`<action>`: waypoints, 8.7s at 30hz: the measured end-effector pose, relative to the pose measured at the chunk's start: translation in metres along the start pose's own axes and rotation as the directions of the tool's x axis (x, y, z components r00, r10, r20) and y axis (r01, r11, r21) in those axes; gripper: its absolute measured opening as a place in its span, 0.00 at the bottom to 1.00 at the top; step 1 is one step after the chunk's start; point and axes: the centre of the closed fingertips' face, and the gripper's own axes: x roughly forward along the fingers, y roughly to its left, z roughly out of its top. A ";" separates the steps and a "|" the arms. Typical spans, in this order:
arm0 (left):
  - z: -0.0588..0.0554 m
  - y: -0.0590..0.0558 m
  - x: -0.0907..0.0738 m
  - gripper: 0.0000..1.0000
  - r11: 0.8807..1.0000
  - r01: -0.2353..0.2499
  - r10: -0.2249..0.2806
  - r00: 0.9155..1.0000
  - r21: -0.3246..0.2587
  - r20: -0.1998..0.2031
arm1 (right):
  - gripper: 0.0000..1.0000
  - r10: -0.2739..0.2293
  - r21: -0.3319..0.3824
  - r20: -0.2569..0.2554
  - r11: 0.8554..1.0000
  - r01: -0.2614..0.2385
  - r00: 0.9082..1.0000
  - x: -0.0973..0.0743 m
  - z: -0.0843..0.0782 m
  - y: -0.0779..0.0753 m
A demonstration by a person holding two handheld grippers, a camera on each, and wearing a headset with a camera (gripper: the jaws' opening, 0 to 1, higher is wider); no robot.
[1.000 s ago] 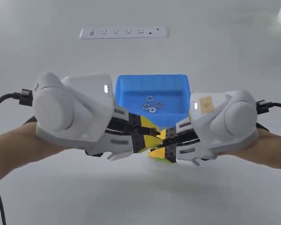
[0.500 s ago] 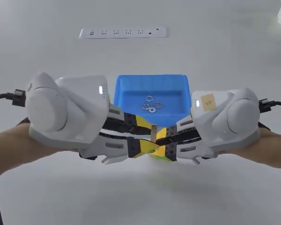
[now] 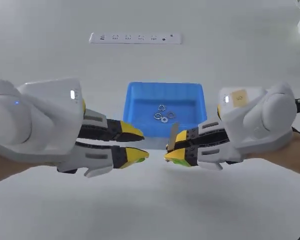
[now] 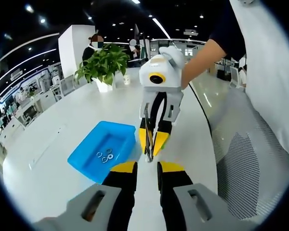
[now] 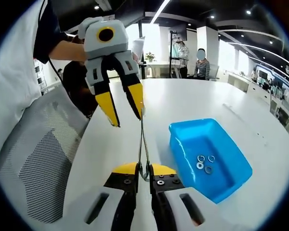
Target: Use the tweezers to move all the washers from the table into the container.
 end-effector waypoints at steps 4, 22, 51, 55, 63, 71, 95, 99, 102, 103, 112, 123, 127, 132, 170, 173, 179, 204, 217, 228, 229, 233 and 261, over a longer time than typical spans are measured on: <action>-0.015 0.006 -0.005 0.31 0.999 -0.043 0.043 0.998 -0.017 -0.044 | 0.09 0.016 -0.020 -0.003 1.000 -0.016 1.000 -0.008 0.007 0.003; -0.033 0.009 -0.012 0.68 0.973 -0.128 0.125 0.992 -0.191 -0.030 | 0.09 -0.075 -0.091 0.070 0.993 0.081 0.995 -0.046 0.073 -0.032; -0.045 0.008 -0.013 0.77 0.935 -0.146 0.146 0.989 -0.323 -0.023 | 0.10 -0.119 -0.071 -0.054 0.991 0.115 0.991 0.026 0.014 -0.113; -0.048 0.008 -0.014 0.78 0.936 -0.144 0.140 0.990 -0.322 -0.034 | 0.10 -0.114 -0.083 -0.068 0.991 0.109 0.991 0.030 0.009 -0.114; -0.044 0.014 -0.018 0.81 0.936 -0.154 0.148 0.988 -0.315 -0.041 | 0.10 -0.105 -0.086 -0.077 0.991 0.098 0.991 0.033 0.002 -0.113; -0.030 0.028 -0.014 0.81 0.943 -0.151 0.150 0.988 -0.295 -0.028 | 0.10 -0.111 -0.075 -0.077 0.992 0.105 0.991 0.032 -0.003 -0.113; 0.028 0.082 0.038 0.75 0.949 -0.070 0.110 0.987 -0.308 0.114 | 0.10 -0.103 -0.060 -0.068 0.993 0.099 0.992 0.032 -0.004 -0.109; 0.031 0.093 0.053 0.64 0.960 -0.048 0.082 0.991 -0.277 0.109 | 0.10 -0.104 -0.053 -0.064 0.994 0.101 0.993 0.031 -0.004 -0.109; 0.026 0.098 0.060 0.54 0.960 -0.039 0.069 0.993 -0.276 0.099 | 0.11 -0.105 -0.051 -0.061 0.993 0.102 0.993 0.031 -0.004 -0.109; 0.026 0.100 0.061 0.52 0.961 -0.040 0.069 0.993 -0.273 0.100 | 0.11 -0.105 -0.051 -0.061 0.994 0.102 0.993 0.031 -0.004 -0.109; 0.035 0.106 0.060 0.27 0.974 -0.023 0.050 0.992 -0.225 0.116 | 0.11 -0.102 -0.049 -0.055 0.994 0.099 0.993 0.032 -0.004 -0.110; 0.038 0.097 0.071 0.10 0.985 0.049 -0.035 0.995 -0.163 0.088 | 0.11 -0.096 -0.054 -0.058 0.994 0.093 0.994 0.032 -0.004 -0.109; 0.040 0.096 0.072 0.09 0.989 0.055 -0.043 0.995 -0.139 0.092 | 0.11 -0.098 -0.054 -0.058 0.994 0.095 0.994 0.031 -0.005 -0.109; 0.042 0.093 0.072 0.06 0.995 0.048 -0.041 0.996 -0.086 0.080 | 0.12 -0.103 -0.060 -0.063 0.993 0.099 0.993 0.030 -0.006 -0.109; 0.098 0.058 0.033 0.06 0.997 -0.011 -0.001 0.989 0.081 0.148 | 0.56 -0.238 0.003 0.036 0.971 0.238 0.971 -0.047 0.021 -0.062; 0.099 0.048 0.034 0.06 0.996 -0.003 -0.010 0.989 0.084 0.148 | 0.60 -0.241 0.023 0.037 0.970 0.240 0.970 -0.055 0.015 -0.051; 0.102 0.030 0.036 0.06 0.996 0.014 -0.027 0.987 0.085 0.156 | 0.72 -0.276 0.075 0.047 0.959 0.273 0.960 -0.075 -0.001 -0.036; 0.070 -0.017 0.078 0.06 0.995 0.091 -0.096 0.986 0.040 0.134 | 0.94 -0.290 0.267 0.067 0.927 0.263 0.955 -0.091 -0.051 0.008; 0.064 -0.017 0.092 0.06 0.993 0.116 -0.119 0.986 0.030 0.115 | 0.91 -0.283 0.304 0.058 0.918 0.253 0.957 -0.092 -0.062 0.013; 0.063 -0.018 0.092 0.06 0.993 0.113 -0.116 0.987 0.034 0.109 | 0.90 -0.277 0.312 0.048 0.917 0.249 0.960 -0.091 -0.064 0.014; 0.063 -0.018 0.091 0.06 0.993 0.112 -0.115 0.987 0.033 0.109 | 0.90 -0.277 0.314 0.047 0.916 0.249 0.960 -0.091 -0.065 0.014; 0.062 -0.018 0.091 0.06 0.993 0.110 -0.113 0.988 0.038 0.104 | 0.90 -0.274 0.321 0.042 0.914 0.246 0.961 -0.090 -0.067 0.015; 0.057 -0.022 0.092 0.06 0.990 0.129 -0.134 0.988 0.056 0.082 | 0.70 -0.158 0.212 0.054 0.967 0.143 0.986 -0.049 -0.049 0.002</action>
